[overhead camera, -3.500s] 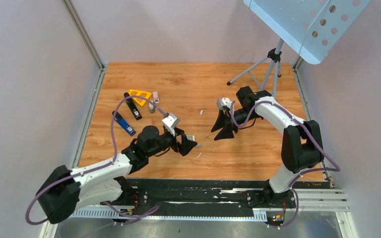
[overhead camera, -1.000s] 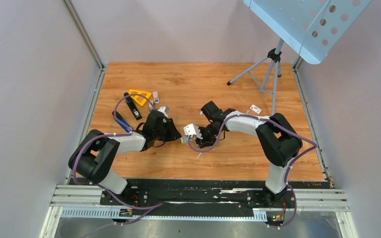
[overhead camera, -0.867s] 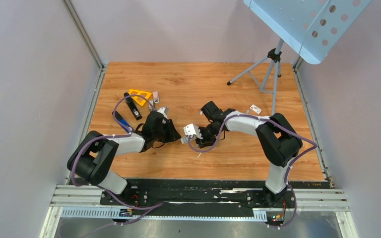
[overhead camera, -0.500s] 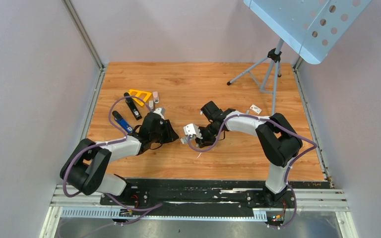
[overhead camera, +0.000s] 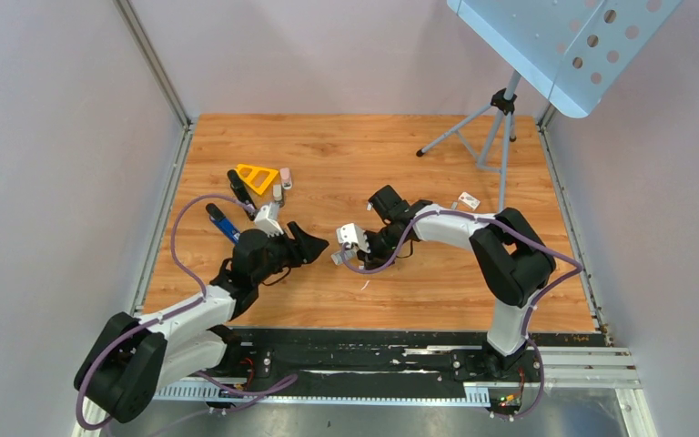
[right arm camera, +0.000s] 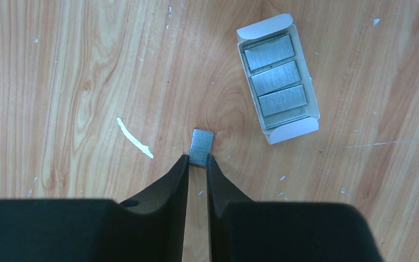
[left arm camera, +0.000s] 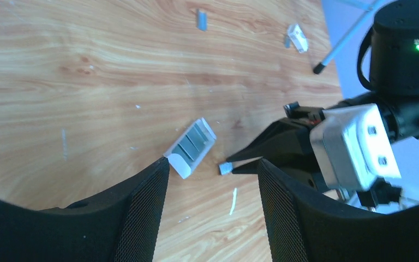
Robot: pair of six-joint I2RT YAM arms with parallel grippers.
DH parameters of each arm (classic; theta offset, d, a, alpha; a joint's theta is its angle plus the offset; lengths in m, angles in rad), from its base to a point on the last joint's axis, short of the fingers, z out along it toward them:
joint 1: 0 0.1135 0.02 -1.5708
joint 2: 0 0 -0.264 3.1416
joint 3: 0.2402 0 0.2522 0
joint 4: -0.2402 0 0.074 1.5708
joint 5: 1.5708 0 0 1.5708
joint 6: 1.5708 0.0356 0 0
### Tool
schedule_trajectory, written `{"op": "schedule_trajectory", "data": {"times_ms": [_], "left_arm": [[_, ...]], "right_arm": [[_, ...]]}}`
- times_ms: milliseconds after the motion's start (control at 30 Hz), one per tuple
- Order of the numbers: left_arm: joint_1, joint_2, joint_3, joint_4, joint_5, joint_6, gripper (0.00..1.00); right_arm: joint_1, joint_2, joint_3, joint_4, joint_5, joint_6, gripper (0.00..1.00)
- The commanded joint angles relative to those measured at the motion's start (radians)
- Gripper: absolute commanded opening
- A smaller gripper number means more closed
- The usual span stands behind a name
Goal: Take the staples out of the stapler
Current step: Adjust the staple at the center of the board.
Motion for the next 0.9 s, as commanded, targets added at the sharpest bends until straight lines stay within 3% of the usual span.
{"op": "schedule_trajectory", "data": {"times_ms": [0,367,567,867], "left_arm": [[0.006,-0.016,-0.083,0.316,0.082,-0.097,0.64],[0.006,-0.107,-0.151,0.527,0.104,-0.093,0.66],[0.006,-0.136,-0.186,0.643,0.112,-0.119,0.77],[0.005,0.081,-0.155,1.002,0.206,-0.241,0.84]], "right_arm": [[0.014,-0.027,-0.024,0.006,0.026,0.101,0.11],[-0.031,-0.102,-0.045,0.01,-0.042,0.248,0.06],[-0.106,-0.159,-0.049,-0.006,-0.159,0.372,0.05],[-0.271,-0.163,0.014,-0.01,-0.475,0.654,0.05]]}}
